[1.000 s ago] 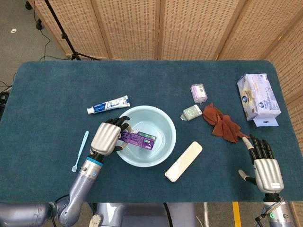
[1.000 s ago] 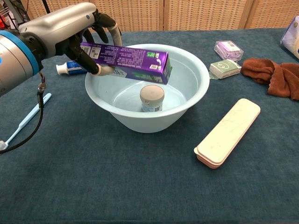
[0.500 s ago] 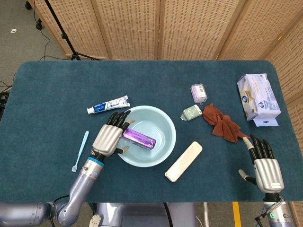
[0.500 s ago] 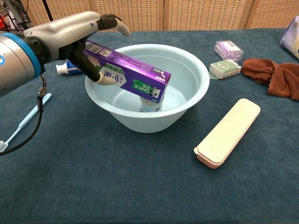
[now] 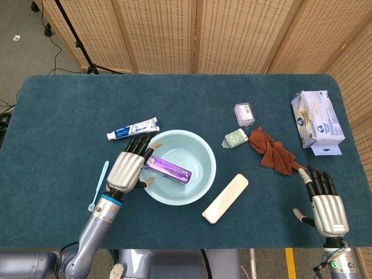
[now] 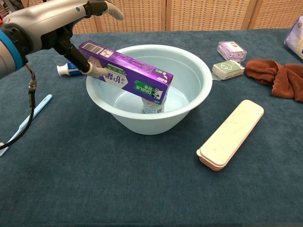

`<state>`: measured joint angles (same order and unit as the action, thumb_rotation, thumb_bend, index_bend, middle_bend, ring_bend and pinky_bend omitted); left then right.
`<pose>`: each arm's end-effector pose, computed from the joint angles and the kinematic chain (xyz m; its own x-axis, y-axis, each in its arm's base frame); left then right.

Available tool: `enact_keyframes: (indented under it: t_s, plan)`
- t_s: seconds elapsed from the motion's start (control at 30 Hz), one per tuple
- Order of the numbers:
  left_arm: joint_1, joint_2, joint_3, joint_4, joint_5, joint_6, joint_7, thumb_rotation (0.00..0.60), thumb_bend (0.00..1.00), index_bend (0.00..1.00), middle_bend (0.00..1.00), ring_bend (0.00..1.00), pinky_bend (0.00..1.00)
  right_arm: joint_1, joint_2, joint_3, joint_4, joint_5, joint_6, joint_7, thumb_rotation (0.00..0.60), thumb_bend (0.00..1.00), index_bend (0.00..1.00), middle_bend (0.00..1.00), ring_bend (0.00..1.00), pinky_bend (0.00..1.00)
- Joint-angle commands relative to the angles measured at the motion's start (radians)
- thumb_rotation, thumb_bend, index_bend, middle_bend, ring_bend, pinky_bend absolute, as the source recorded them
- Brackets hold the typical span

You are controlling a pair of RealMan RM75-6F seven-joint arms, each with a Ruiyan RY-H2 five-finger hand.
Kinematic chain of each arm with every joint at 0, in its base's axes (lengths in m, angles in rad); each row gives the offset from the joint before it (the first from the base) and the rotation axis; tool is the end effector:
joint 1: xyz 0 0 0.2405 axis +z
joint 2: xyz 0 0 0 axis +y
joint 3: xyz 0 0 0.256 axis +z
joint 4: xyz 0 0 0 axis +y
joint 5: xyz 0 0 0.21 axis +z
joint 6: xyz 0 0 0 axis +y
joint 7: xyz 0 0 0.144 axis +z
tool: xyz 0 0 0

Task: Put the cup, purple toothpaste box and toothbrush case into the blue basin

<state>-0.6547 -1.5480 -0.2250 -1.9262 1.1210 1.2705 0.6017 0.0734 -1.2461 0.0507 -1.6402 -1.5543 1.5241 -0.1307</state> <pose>-0.0733 0.2809 0.0222 0.2573 0.1277 0.9579 0.9057 -0.3773 -0.1930 -0.2851 -0.1760 0.1202 0.3747 0.0297 0.9267 -0.9251 -0.0546 0.3758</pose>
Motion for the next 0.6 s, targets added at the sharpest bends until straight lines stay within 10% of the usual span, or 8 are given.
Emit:
enact_keyframes:
  t_s: [0.03, 0.6]
  plan:
    - [0.016, 0.042, 0.022, -0.045, -0.014, 0.0, 0.011, 0.6, 0.18, 0.11, 0.0, 0.0, 0.03, -0.001, 0.001, 0.0, -0.002, 0.0, 0.0, -0.001, 0.6, 0.16, 0.01, 0.0, 0.0, 0.0]
    - [0.059, 0.141, 0.083, -0.061, 0.03, 0.002, -0.027, 0.6, 0.21, 0.15, 0.0, 0.0, 0.03, -0.001, 0.001, -0.001, -0.008, 0.005, -0.008, -0.012, 0.6, 0.16, 0.01, 0.0, 0.0, 0.0]
